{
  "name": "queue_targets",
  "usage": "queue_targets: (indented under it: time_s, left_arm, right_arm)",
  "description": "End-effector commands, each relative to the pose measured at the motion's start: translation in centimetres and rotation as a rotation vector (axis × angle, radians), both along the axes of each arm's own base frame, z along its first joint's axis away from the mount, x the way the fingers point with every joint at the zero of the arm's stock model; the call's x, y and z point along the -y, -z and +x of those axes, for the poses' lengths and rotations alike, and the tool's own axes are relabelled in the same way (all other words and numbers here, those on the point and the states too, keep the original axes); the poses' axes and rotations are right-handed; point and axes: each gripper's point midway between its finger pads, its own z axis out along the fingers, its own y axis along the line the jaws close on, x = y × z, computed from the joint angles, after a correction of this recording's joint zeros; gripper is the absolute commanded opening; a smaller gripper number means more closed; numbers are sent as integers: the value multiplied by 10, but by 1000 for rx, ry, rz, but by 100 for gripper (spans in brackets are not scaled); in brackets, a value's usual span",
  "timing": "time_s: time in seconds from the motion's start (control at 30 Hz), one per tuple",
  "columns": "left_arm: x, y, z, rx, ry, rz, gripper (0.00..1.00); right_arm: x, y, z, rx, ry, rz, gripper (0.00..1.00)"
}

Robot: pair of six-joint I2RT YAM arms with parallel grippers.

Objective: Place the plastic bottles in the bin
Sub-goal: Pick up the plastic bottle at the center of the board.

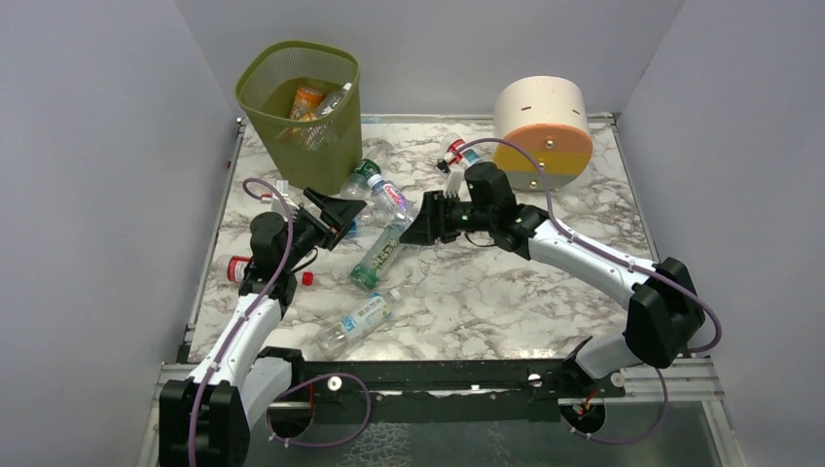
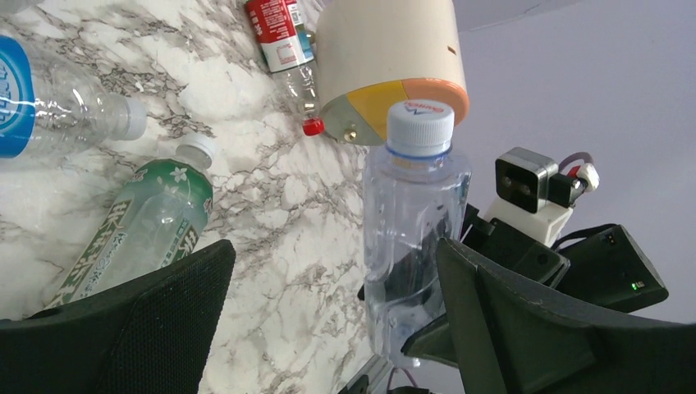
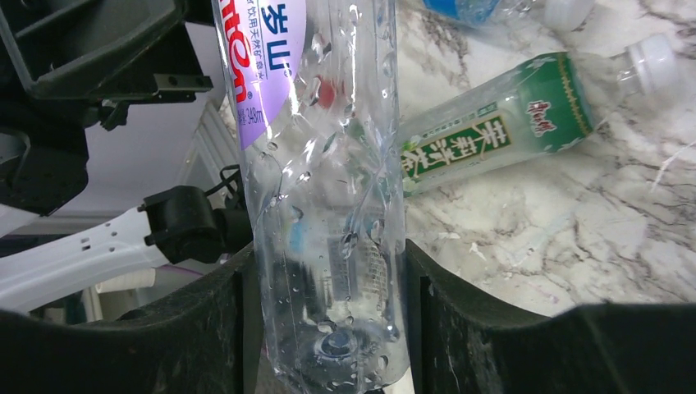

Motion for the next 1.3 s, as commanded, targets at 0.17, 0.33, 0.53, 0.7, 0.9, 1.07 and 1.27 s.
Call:
queue_targets:
  time_s: [0.17, 0.33, 0.53, 0.7, 0.9, 1.07, 1.27]
  left_arm:
    - [-3, -32, 15, 104, -34, 30, 99]
    - [-2, -34, 14, 113, -28, 33, 99]
    - [0, -38, 11, 127, -26, 31, 99]
    - [1, -41, 9, 139, -21, 30, 99]
    - [1, -43, 5, 150, -17, 28, 92]
    - [4, -46, 5, 155, 2, 37, 77]
    - [4, -44, 7, 135, 3, 59, 63]
  right_arm:
    - [-27, -12, -25, -25, -61, 80, 57]
    - [-38, -8, -34, -50, -81, 75, 57]
    - [-53, -8, -45, -49, -119, 68, 57]
    - [-59, -11, -45, -35, -120, 68, 57]
    - [-61, -14, -40, -20, -110, 58, 57]
    - [-65, -18, -36, -6, -111, 60, 57]
    - [-70, -20, -30, 8, -117, 52, 57]
